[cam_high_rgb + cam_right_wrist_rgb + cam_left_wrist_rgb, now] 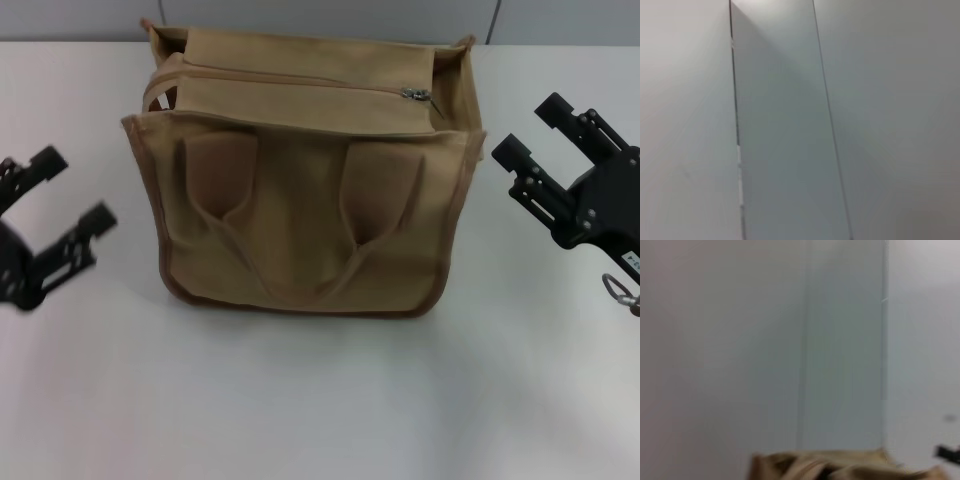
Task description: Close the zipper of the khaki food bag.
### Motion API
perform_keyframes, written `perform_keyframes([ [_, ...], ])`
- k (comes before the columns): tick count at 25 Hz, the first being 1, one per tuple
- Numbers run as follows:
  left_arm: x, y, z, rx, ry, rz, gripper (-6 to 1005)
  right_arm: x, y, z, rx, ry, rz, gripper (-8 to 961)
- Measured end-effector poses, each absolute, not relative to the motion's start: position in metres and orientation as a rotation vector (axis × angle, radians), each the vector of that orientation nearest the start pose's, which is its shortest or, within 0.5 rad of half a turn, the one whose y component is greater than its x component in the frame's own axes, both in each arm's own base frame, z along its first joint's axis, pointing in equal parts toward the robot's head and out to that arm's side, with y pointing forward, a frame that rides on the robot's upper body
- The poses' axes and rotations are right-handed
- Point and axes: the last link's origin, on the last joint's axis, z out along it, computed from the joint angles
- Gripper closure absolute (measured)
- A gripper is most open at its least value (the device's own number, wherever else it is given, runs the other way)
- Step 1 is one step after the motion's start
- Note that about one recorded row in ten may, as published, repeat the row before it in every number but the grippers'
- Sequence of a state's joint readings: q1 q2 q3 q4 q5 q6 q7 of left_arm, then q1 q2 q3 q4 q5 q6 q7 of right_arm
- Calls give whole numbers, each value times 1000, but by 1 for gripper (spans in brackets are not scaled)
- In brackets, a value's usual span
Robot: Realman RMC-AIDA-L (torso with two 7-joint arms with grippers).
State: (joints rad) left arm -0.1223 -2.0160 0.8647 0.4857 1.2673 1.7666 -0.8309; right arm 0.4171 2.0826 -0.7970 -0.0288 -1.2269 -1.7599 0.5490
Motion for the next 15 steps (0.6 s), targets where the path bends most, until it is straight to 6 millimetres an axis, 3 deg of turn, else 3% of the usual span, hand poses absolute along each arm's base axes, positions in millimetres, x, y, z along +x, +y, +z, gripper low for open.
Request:
perform_keyframes([
  [4,-319,197,47,-2310,-257,-1164,265,266,258,-22,-2139,322,1359,282],
  [8,-320,194,32,-2471,-270,-1097,157,264,250,-24,-2294,257,1348,225],
  [15,-318,204,19,-2656,-247,-993,161,261,241,-34,-2718,222,1219,126],
])
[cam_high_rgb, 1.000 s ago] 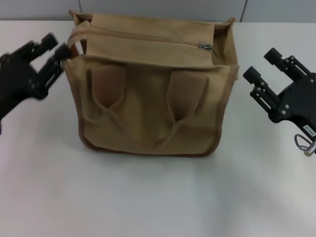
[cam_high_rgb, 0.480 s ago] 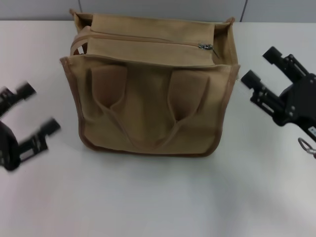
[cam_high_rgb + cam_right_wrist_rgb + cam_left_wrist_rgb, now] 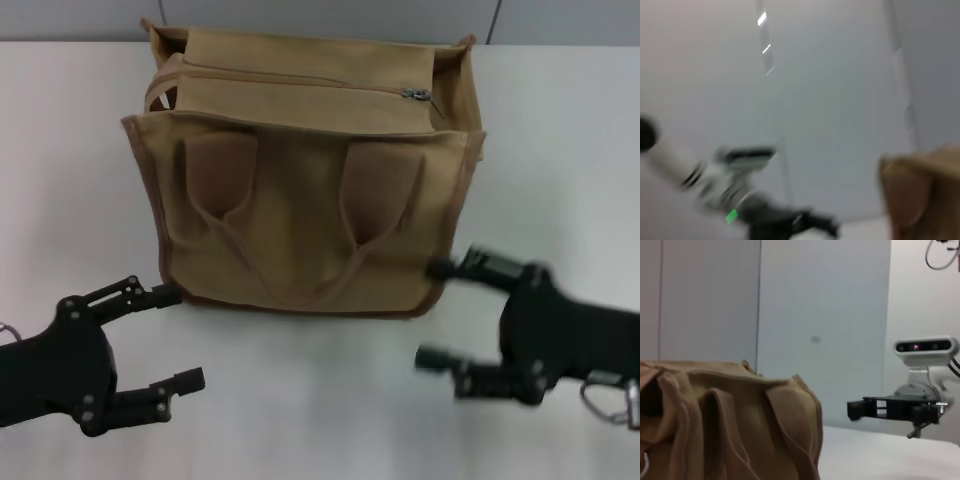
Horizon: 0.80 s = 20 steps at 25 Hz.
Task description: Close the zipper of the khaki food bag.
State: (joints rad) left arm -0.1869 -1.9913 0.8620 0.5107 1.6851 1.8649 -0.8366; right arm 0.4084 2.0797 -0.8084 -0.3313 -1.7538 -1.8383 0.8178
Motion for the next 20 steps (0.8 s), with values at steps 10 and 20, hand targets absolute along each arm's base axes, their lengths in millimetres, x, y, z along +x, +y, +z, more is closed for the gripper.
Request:
perform_keyframes([
  [10,-314,219,0,-2836,-242,-841,162,263,251,-62,-2971,265,947,127],
  [20,-313,219,-5,-2847,-248,-830,162,264,253,-66,-2965,276,912,127],
])
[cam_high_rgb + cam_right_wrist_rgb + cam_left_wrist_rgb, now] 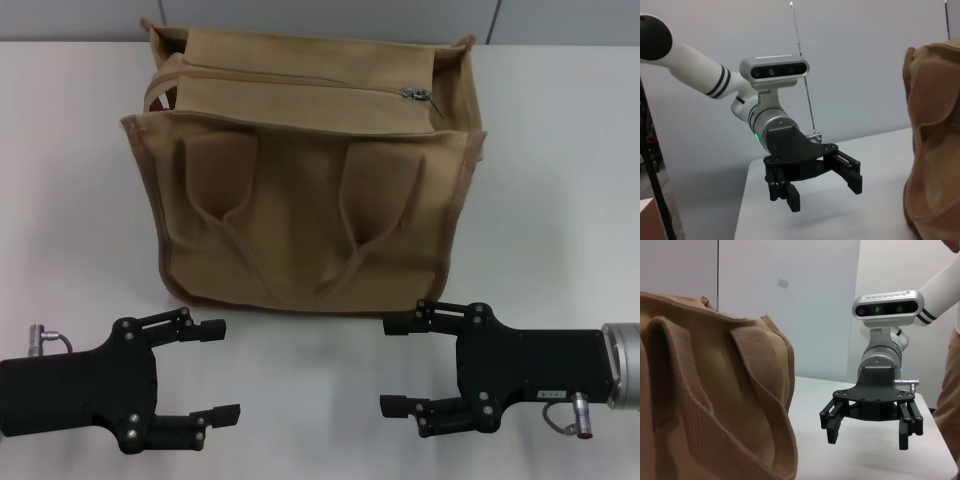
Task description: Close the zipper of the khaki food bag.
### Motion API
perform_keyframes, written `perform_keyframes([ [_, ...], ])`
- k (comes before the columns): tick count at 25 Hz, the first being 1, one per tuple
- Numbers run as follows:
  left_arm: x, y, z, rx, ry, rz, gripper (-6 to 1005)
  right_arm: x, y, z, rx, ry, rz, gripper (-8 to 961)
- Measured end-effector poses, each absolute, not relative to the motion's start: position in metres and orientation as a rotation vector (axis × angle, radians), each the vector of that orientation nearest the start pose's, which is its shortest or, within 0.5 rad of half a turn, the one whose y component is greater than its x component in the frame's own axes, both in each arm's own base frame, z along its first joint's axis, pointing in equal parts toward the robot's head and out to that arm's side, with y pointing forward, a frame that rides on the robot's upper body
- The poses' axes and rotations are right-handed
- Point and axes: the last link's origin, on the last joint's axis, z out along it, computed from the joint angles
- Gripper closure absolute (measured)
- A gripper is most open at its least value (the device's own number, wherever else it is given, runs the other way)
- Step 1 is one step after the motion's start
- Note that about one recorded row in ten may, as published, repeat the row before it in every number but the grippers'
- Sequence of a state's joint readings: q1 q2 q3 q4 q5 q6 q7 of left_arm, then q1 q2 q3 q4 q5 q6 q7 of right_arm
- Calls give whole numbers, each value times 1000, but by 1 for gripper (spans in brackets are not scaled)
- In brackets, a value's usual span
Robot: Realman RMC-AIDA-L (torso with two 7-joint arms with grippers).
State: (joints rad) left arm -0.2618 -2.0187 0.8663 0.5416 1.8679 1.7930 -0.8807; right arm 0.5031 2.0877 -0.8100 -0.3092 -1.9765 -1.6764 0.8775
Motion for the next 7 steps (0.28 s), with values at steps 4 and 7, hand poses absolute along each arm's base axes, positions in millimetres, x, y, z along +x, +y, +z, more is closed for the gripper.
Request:
perform_keyframes([
  [4,-313,218,-5,-2847,-251,-829,162,264,254,-66,-2963,276,914,127],
  [7,-314,218,-6,-2847,-252,-823,162,264,254,-66,-2961,277,910,127],
])
